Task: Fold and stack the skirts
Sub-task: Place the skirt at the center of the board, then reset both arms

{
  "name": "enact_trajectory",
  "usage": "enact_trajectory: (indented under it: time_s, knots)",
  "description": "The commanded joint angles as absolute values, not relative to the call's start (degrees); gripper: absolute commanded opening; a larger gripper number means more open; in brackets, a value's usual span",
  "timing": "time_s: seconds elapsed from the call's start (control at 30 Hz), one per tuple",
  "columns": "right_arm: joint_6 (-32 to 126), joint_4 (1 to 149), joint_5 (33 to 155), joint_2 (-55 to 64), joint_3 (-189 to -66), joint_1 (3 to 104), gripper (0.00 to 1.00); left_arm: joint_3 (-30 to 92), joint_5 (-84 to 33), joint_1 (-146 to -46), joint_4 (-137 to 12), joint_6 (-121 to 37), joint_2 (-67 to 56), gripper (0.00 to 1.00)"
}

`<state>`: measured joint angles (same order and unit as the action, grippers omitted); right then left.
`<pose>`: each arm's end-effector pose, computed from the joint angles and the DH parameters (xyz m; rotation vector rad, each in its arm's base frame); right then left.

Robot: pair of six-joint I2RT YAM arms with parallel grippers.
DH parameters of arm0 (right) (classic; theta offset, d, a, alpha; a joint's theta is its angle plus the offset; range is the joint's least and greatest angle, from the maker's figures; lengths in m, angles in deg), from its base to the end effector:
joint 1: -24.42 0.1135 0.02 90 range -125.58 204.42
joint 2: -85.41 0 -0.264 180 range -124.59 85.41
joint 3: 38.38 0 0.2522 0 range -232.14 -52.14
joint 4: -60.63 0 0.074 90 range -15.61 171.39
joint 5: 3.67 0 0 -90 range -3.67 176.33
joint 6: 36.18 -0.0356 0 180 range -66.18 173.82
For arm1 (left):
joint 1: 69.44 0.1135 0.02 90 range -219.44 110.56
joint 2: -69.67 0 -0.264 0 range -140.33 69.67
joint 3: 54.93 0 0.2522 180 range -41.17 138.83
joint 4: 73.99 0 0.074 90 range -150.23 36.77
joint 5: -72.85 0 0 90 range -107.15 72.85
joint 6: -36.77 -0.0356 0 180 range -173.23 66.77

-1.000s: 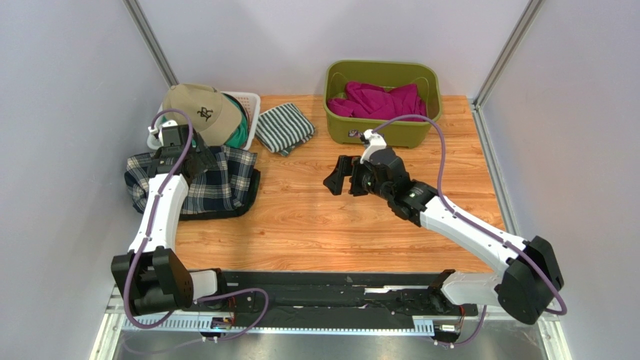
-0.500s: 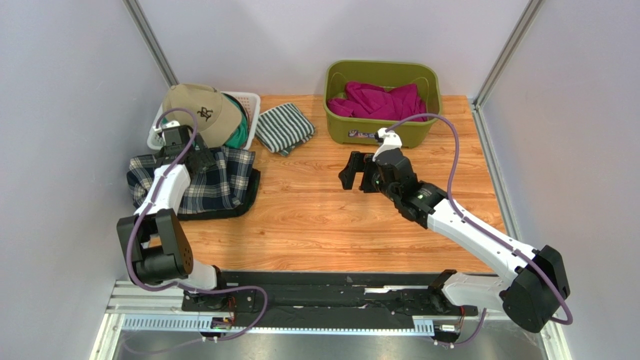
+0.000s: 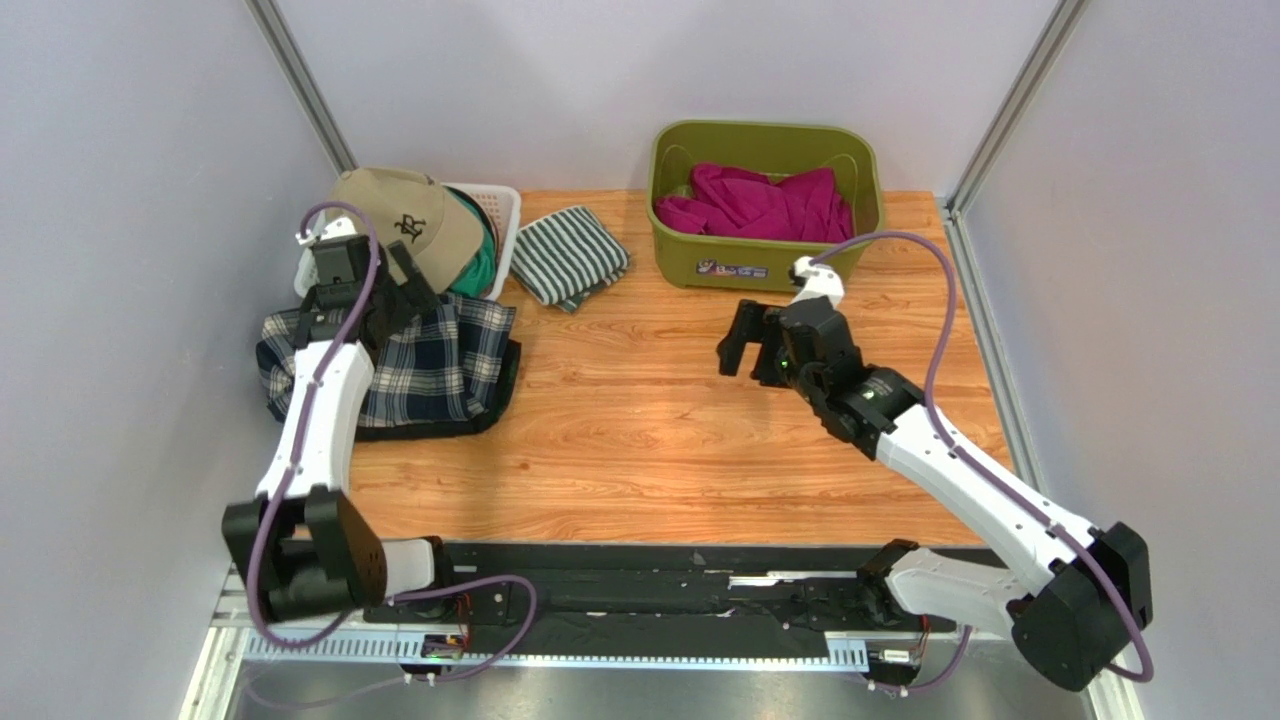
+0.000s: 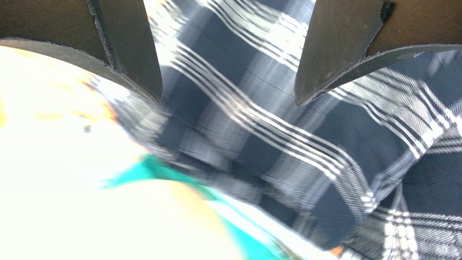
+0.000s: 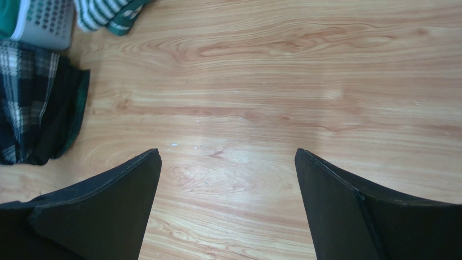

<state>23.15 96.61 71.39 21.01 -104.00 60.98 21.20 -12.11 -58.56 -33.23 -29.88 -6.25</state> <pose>0.2040 0.1398 0.2952 0.0373 2.1803 0.3926 0.2853 0.0580 0.2993 -0.7135 2.1605 -0.0142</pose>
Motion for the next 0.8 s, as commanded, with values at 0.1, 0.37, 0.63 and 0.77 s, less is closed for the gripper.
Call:
enact_trajectory:
  time_s: [0.1,0.37,0.63,0.77]
  knots:
    - [20.25,102.95,73.4,27.49,-100.05,50.97,0.99,18.97,-8.8,-77.41,-28.06,-20.37,9.1,0.99]
    - [21.04,102.43,72.88,33.64,-94.07,50.35,0.99,9.2,-1.95,-90.71,-27.89,-15.79,16.23,0.99]
    - [19.63,98.83,71.47,40.05,-89.59,50.26,0.99,9.37,-0.18,-90.79,-24.19,-15.09,17.28,0.99]
    - [21.39,96.99,71.21,42.08,-88.18,50.35,0.99,9.19,-1.59,-90.79,-24.28,-14.73,17.73,0.99]
